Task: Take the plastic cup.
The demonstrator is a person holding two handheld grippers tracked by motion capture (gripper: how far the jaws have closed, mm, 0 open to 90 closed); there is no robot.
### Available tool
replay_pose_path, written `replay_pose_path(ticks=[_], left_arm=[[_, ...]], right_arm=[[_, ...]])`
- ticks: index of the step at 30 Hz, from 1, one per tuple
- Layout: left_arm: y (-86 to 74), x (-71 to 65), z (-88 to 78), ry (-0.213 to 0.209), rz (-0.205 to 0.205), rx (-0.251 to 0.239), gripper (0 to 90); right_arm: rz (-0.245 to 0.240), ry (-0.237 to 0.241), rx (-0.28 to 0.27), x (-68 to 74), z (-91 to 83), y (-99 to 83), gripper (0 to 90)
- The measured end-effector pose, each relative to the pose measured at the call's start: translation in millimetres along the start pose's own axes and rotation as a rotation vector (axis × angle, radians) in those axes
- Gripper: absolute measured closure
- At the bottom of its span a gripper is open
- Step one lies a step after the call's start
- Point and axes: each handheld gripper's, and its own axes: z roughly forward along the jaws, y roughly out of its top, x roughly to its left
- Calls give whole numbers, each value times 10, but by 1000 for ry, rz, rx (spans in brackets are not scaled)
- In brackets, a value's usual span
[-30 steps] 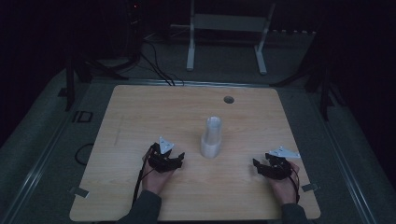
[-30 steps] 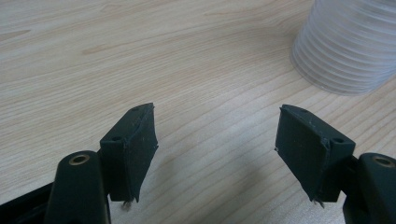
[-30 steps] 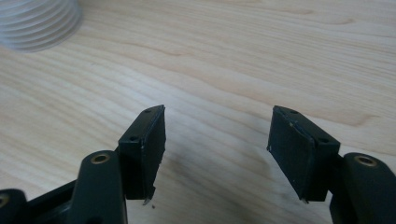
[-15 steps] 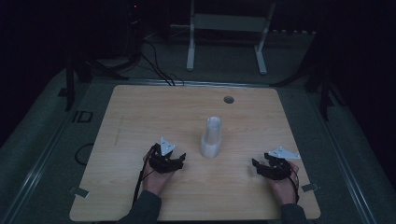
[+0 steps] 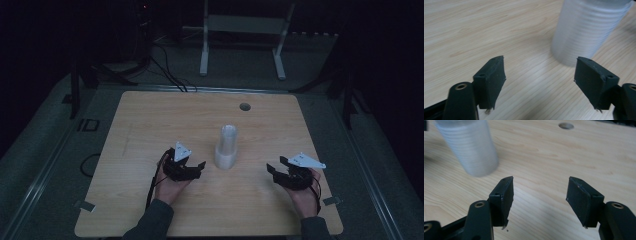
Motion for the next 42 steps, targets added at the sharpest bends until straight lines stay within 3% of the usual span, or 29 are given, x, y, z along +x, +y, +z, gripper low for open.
replay_pose_path(ticks=[12,21,26,42], left_arm=[[204,-152,71,-77,79,-20,183],[278,-230,204,-110,97,-28,182],[305,-280,280,-131,88,-44,168],[395,-399,466,-136,104,-50,164]], right_arm=[[-56,63,-59,162,-6,352,384],[-85,104,-92,266,29,580,383],[-103,120,-111,330,49,682,383],[-139,186,-141,538,207,909,380]])
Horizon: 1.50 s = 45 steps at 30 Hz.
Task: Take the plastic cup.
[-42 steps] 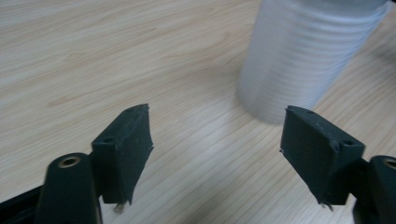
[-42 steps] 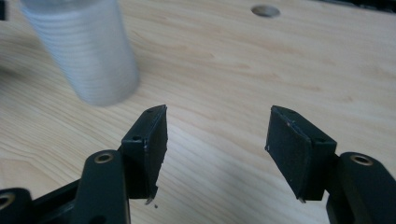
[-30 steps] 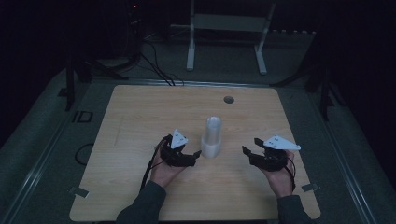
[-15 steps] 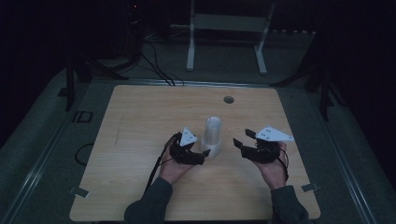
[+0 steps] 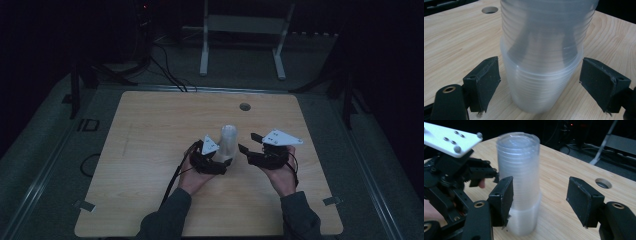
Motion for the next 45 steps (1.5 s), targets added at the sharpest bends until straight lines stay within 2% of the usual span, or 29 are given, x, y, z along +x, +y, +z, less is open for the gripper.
replay_pose_path(ticks=[14,24,36,45], left_arm=[[3,23,38,-13,-23,-25,169],[11,19,11,-13,-28,-48,195],[-2,25,9,-8,-25,-65,198],[8,25,34,-4,-22,-81,196]], right_arm=[[-11,53,-15,114,198,108,390],[-25,59,-21,146,335,186,385],[-6,79,-20,134,522,227,348],[-14,80,-12,150,563,240,379]])
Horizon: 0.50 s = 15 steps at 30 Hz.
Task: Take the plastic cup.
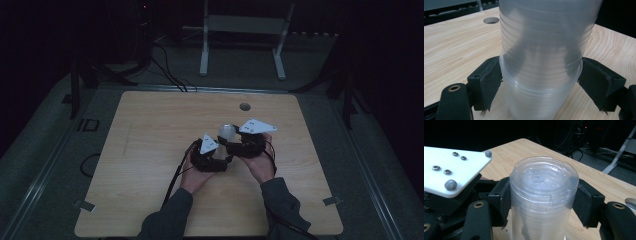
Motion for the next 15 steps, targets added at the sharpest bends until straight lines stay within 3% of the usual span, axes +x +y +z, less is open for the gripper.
replay_pose_path(ticks=[15], left_arm=[[-8,-12,46,8,-1,-11,197]], right_arm=[[12,2,-9,-6,-20,-13,386]])
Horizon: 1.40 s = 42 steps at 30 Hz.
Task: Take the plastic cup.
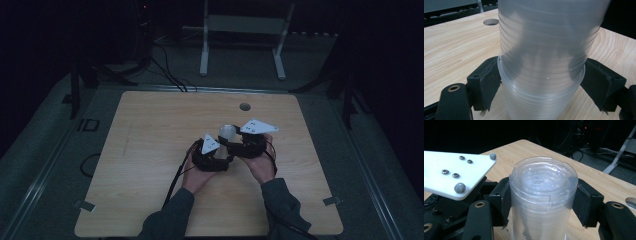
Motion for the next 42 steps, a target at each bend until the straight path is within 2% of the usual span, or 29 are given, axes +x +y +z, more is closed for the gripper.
replay_pose_path(ticks=[27,42], left_arm=[[-34,-23,2,16,3,-24,206],[-43,-23,9,19,9,-19,208]], right_arm=[[0,-3,-14,14,-16,14,386],[11,6,-48,6,-68,80,393]])
